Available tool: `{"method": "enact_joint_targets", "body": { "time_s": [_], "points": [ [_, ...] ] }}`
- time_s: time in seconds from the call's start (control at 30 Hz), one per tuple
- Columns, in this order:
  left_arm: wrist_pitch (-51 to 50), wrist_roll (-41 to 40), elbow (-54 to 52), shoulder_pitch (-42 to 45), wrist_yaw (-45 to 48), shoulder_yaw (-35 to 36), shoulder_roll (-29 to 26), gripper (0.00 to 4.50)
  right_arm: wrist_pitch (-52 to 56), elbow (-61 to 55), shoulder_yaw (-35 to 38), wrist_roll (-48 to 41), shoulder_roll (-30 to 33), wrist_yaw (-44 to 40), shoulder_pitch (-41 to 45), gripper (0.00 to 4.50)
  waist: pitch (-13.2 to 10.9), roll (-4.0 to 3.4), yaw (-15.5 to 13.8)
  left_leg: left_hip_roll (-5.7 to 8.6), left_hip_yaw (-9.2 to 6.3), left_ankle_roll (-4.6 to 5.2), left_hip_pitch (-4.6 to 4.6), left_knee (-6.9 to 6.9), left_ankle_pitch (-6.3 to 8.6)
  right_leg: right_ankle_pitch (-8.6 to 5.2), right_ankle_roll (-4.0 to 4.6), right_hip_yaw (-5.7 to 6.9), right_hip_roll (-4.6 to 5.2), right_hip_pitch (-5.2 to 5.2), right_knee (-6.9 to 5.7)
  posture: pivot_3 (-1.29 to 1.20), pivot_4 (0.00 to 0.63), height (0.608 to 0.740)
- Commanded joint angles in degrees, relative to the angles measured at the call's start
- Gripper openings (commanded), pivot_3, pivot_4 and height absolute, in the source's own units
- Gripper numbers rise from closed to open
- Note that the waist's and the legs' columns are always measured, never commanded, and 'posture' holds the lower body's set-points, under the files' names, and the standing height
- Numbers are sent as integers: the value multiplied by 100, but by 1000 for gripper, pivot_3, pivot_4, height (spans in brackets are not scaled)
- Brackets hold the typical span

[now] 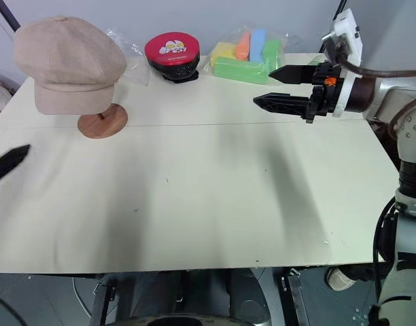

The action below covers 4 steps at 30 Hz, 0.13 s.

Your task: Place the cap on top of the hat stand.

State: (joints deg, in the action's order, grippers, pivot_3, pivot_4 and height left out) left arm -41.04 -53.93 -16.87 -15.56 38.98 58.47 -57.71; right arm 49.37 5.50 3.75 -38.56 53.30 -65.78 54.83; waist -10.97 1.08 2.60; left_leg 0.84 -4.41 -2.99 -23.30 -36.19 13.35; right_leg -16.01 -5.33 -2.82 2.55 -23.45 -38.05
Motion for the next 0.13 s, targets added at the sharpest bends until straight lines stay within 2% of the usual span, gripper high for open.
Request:
{"method": "enact_joint_targets", "body": {
  "time_s": [0.03,0.13],
  "points": [
    [-493,-214,-13,-273,535,817,-154,4415,-234,364,-83,156,21,-392,407,4500,-3,-6,2,0,3,0,0,0,0,0,0,-1,0,0,0,0,150,740],
    [-604,-121,-42,-331,552,1064,-130,4415,-343,598,-203,271,-72,-624,549,4500,-5,-9,2,0,6,0,2,3,0,-1,2,-3,0,-1,2,0,150,740]
  ]
}}
